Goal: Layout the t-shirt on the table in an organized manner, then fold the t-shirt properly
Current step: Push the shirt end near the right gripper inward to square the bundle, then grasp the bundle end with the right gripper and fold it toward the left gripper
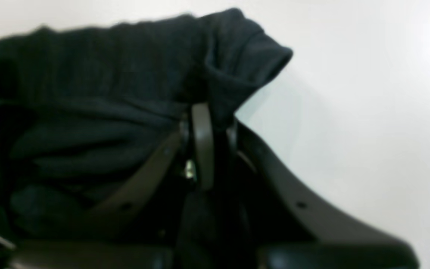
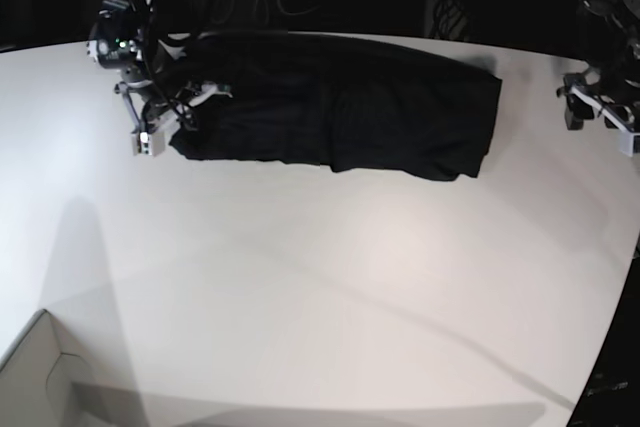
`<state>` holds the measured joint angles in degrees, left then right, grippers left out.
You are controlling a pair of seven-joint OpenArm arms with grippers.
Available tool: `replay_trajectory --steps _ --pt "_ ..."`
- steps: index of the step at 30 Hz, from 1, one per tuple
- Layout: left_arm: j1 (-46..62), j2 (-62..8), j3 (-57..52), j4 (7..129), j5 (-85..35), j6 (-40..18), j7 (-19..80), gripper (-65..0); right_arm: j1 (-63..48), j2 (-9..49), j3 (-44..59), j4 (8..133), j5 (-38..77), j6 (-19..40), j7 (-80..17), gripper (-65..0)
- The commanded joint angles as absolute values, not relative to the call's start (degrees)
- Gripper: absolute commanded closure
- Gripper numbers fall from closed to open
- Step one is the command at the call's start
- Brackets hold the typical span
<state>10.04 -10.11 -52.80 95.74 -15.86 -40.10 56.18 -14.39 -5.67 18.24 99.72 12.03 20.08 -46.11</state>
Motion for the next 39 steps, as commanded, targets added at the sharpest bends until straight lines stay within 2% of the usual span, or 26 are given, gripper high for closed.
replay_trajectory --steps 1,13,21,27,34,39 --pt "9.5 -11.0 -53.1 96.7 -16.8 -40.0 54.5 -41.7 -13.1 -5.3 18.4 100.7 12.4 20.1 -45.2 0.0" --pt "11.4 -10.0 -53.1 96.7 -16.7 -40.0 54.5 -41.7 -11.0 -1.8 17.8 107.2 12.2 20.1 -45.2 0.0" --pt "12.5 -9.5 -53.1 97.0 -16.7 -40.0 54.5 -41.7 -13.9 -2.0 9.3 109.1 12.2 19.8 -44.7 0.0" --pt "12.6 -8.4 -52.8 96.7 -16.7 -40.0 54.5 -41.7 -14.5 -1.8 -0.2 109.2 12.2 11.6 -41.9 0.0" --pt "12.1 -4.8 -52.5 95.8 -16.7 -40.0 54.6 -41.6 -14.5 -1.8 -7.1 109.3 12.2 9.6 -38.9 0.0" --pt "11.2 -4.0 -46.2 94.6 -16.7 -40.0 54.5 -41.6 -13.9 -1.7 -13.4 109.3 12.2 4.1 -36.1 0.0"
